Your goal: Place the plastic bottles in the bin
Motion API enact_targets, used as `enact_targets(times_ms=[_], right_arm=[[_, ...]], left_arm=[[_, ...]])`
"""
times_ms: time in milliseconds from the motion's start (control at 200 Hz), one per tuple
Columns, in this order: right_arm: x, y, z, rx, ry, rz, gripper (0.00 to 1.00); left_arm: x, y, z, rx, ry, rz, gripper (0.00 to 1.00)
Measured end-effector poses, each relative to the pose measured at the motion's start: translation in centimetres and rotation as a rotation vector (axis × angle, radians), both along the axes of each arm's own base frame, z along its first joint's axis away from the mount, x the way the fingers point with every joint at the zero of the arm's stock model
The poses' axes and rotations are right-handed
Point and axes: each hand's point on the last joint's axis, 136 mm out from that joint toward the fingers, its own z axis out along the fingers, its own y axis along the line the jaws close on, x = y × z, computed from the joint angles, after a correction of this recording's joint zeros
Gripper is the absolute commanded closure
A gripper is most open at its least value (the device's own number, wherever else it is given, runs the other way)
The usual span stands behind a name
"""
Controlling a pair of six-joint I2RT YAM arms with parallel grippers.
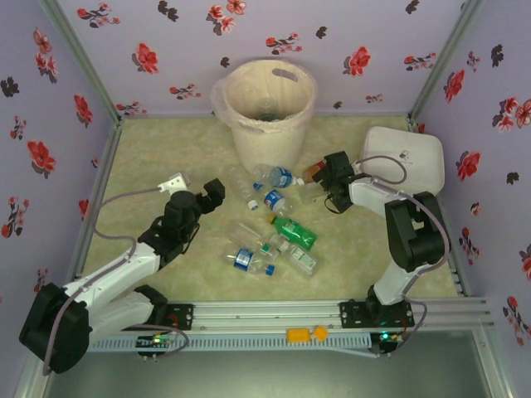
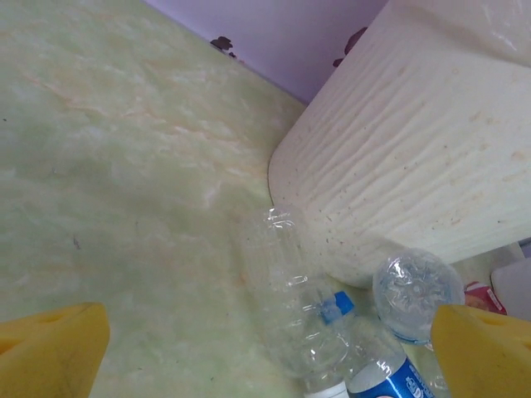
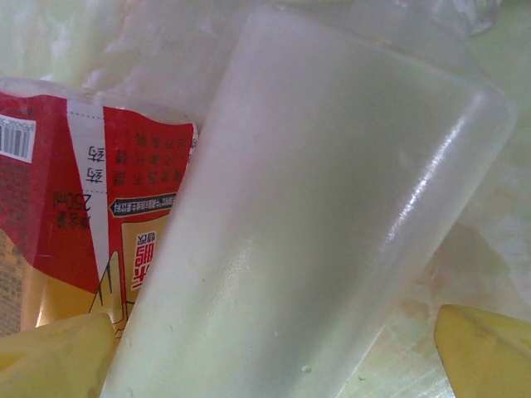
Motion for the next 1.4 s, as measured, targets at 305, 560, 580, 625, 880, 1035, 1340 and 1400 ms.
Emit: enact_targets(times_ms=[305, 560, 580, 625, 880, 1035, 1340, 1400], right_arm=[[-1.0, -0.3, -0.8, -0.022, 0.027, 0.020, 0.09], [-3.2, -1.1, -1.8, -0.050, 0.074, 0.040, 0.17], [-3.2, -1.1, -1.8, -0.051, 0.074, 0.041, 0.19], [-3.3, -1.2, -1.8, -0.055, 0.075, 0.046, 0.22], [-3.2, -1.1, -1.8, -0.061, 0.070, 0.065, 0.42], [-3.2, -1.1, -1.6, -0.062, 0.049, 0.073, 0.46], [-5.0, -1.2, -0.8, -0.064, 0.013, 0.153, 0.52], [-5.4, -1.1, -0.2, -0.058, -0.016, 0.173, 0.53]], left_arm=[[-0.5, 0.5, -1.4, -0.016, 0.033, 0.022, 0.00], [-0.5, 0.6, -1.4, -0.020, 0.031, 0.025, 0.00], [-0.5, 0.5, -1.4, -0.021, 0.031, 0.025, 0.00], [-0.5, 0.5, -1.4, -0.020, 0.033, 0.025, 0.00], [-0.5, 0.6, -1.5, -0.023, 0.040, 0.027, 0.00], [-0.4, 0.5, -1.2, -0.036, 0.044, 0.033, 0.00], [0.2, 0.0, 0.5, -0.083, 0.034, 0.041, 0.00], [0.5, -0.4, 1.1, -0.087, 0.033, 0.034, 0.00]])
